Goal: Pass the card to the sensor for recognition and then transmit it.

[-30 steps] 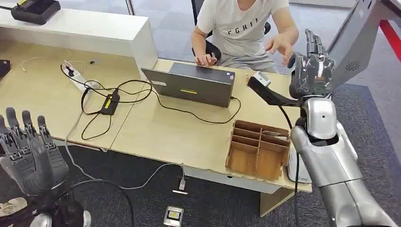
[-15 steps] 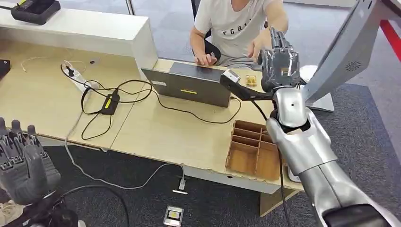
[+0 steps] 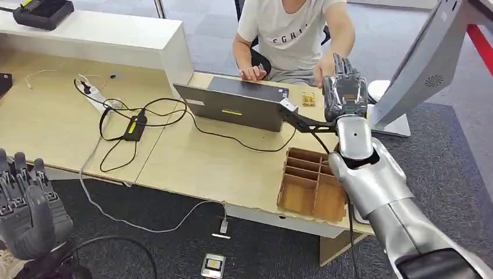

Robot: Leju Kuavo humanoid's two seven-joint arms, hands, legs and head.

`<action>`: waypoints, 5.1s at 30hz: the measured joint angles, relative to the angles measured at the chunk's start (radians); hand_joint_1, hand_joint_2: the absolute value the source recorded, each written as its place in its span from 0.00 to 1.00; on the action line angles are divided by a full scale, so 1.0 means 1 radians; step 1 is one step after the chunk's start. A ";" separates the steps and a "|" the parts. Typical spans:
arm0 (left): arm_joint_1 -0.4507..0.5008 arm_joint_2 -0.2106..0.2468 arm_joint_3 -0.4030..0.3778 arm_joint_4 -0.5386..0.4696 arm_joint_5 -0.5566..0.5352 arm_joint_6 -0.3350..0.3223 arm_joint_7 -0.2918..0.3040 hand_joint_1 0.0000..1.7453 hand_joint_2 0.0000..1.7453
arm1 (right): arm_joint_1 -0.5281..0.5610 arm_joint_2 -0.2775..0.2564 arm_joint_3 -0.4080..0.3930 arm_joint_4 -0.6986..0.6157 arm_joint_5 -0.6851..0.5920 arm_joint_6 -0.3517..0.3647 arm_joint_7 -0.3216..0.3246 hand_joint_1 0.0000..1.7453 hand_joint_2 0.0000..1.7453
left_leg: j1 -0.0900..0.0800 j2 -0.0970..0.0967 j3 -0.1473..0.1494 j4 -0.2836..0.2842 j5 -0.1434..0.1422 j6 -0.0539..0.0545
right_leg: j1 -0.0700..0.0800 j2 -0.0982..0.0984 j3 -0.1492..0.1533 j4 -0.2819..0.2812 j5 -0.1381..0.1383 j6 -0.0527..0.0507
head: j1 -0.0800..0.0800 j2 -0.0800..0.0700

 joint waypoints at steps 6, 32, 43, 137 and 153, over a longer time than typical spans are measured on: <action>-0.004 -0.003 0.006 0.000 0.016 -0.023 0.000 0.00 1.00 | 0.001 -0.016 0.006 0.015 0.006 -0.019 0.013 0.00 1.00 | 0.000 0.000 0.000 0.000 0.000 0.000 | 0.000 0.000 0.000 0.000 0.000 0.000 | 0.000 0.000; -0.056 0.045 -0.022 0.023 0.045 -0.047 0.000 0.00 1.00 | 0.426 -0.180 -0.001 -0.800 -0.355 0.217 -0.083 0.00 1.00 | 0.000 0.001 0.001 0.000 0.000 0.000 | 0.000 0.001 0.000 -0.001 0.000 0.000 | 0.000 0.000; -0.044 0.059 -0.028 0.024 0.021 -0.053 0.000 0.00 1.00 | 0.465 -0.266 -0.008 -0.772 -0.352 0.092 -0.093 0.00 1.00 | 0.000 0.000 0.000 0.000 0.000 0.000 | 0.000 0.001 0.000 -0.001 0.000 0.000 | 0.000 0.000; -0.037 0.019 0.001 0.064 0.000 -0.114 0.000 0.00 1.00 | 0.461 -0.209 -0.008 -0.386 -0.254 0.046 -0.128 0.89 1.00 | 0.000 0.000 0.000 0.000 0.000 0.000 | 0.000 0.001 0.000 -0.001 0.000 0.000 | 0.000 0.000; -0.024 -0.007 0.023 0.063 -0.005 -0.114 0.000 0.00 1.00 | 0.410 -0.179 -0.005 -0.291 -0.270 -0.014 -0.145 1.00 1.00 | 0.000 0.000 0.000 0.000 0.000 0.000 | 0.000 0.000 0.001 -0.001 0.000 0.000 | 0.000 0.000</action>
